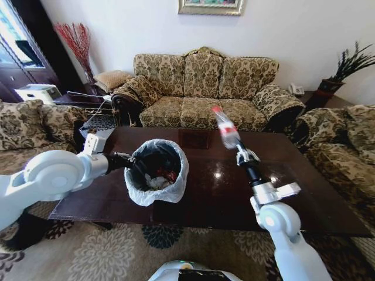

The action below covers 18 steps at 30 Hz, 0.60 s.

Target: Move to the front of the table and place the trash on the table into the trash bin.

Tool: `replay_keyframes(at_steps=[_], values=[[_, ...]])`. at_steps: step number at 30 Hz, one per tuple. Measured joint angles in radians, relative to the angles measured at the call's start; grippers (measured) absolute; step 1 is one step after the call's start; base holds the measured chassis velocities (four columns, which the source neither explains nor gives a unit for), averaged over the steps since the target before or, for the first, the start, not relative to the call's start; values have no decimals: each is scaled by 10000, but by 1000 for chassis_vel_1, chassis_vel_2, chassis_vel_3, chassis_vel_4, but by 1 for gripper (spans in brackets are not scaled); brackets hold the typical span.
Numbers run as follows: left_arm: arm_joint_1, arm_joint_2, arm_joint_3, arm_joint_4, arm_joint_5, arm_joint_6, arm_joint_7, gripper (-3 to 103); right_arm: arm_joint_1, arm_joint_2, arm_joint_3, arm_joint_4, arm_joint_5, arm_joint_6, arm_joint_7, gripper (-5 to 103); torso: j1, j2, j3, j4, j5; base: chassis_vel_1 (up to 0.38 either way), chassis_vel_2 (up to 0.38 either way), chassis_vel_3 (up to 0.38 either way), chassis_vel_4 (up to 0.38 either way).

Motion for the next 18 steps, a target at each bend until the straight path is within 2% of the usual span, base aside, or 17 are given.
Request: replay_keyframes(at_steps=[3, 8, 13, 14, 17, 18], values=[[-2, 69, 8, 9, -34, -19, 4, 0, 6, -270, -1145, 483, 227, -341, -354, 1, 0, 0, 0, 0, 2, 0, 0, 0, 0], [-34, 74, -16, -4, -122, -22, 4, 0, -252, -521, -1949, 462, -94, -412, -671, 1, 0, 0, 0, -3, 4, 0, 0, 0, 0], [-70, 117, -47, -134, -182, -34, -1, 0, -130, -579, -2723, -65, -932, -345, -718, 1, 0, 0, 0, 1, 4, 0, 0, 0, 0], [-84, 135, -55, -192, -217, -35, -1, 0, -60, -544, -2853, -213, -1159, -303, -705, -2, 0, 0, 0, 1, 4, 0, 0, 0, 0], [-110, 164, -83, -261, -280, -39, -5, 0, 27, -427, -3016, -421, -1548, -215, -705, 12, 1, 0, 1, -3, 5, 0, 0, 0, 0], [-110, 164, -83, -261, -280, -39, -5, 0, 27, -427, -3016, -421, -1548, -215, -705, 12, 1, 0, 1, -3, 5, 0, 0, 0, 0]])
